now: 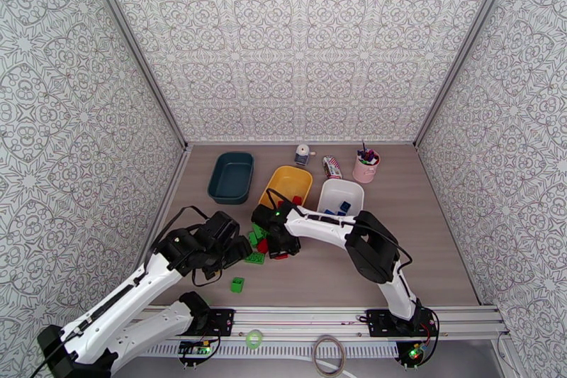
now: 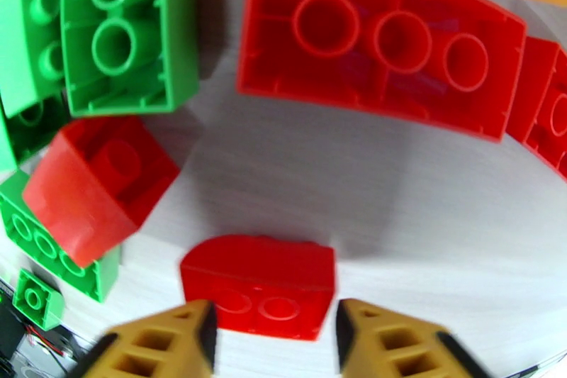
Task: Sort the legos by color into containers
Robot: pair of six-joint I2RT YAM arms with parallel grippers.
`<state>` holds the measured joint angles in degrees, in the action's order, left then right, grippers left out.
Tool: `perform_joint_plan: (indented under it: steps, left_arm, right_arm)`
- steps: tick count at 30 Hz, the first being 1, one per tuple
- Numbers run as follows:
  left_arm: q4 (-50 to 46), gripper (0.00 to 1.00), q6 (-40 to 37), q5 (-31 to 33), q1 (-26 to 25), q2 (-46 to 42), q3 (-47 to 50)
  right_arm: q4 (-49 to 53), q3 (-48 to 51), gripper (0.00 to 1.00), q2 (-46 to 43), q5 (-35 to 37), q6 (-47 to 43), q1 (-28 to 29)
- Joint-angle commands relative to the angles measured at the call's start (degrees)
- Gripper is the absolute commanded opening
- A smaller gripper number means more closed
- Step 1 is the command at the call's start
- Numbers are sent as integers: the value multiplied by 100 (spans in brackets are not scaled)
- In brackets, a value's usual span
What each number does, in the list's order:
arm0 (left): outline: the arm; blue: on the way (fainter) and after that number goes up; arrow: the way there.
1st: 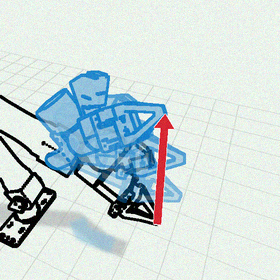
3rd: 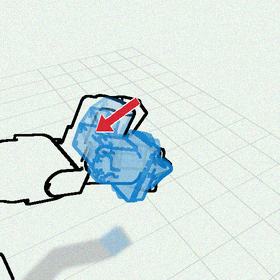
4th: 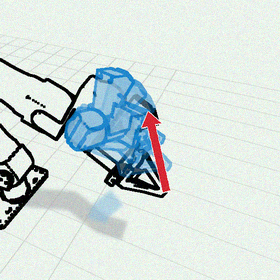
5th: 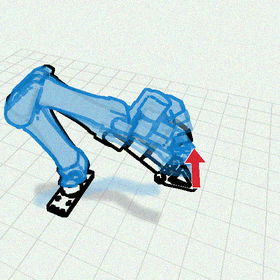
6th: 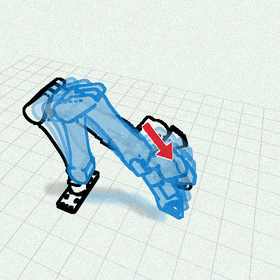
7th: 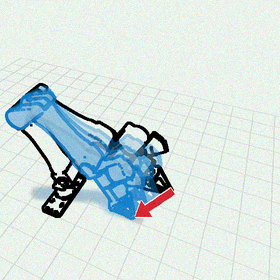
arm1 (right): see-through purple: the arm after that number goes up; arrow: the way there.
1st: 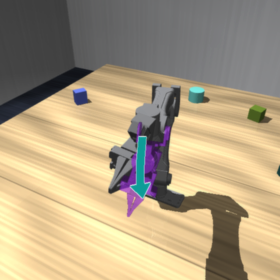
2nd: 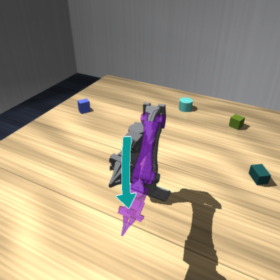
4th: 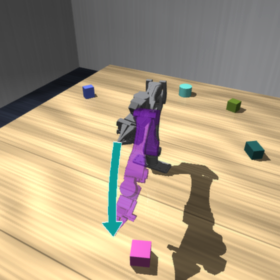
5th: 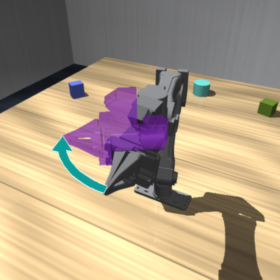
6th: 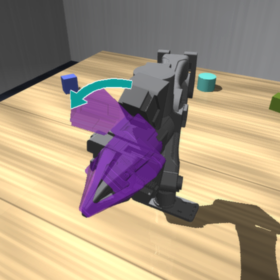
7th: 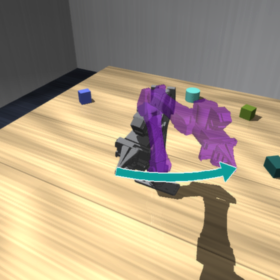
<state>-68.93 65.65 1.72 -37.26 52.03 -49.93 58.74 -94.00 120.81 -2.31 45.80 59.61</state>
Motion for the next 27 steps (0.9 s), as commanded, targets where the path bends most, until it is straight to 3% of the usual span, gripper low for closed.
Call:
perform_joint_plan:
  steps: [1,17,27]
  left_arm:
    - [125,89,-190,-73,134,0,-201]
    - [-59,89,-197,-154,288,-246,-106]
    - [47,89,-174,-170,297,-199,-70]
  right_arm:
    - [-29,50,58,-203,-84,-63,-29]
    - [-50,-172,59,227,-156,-81,-29]
    - [112,-237,48,220,74,-155,-47]
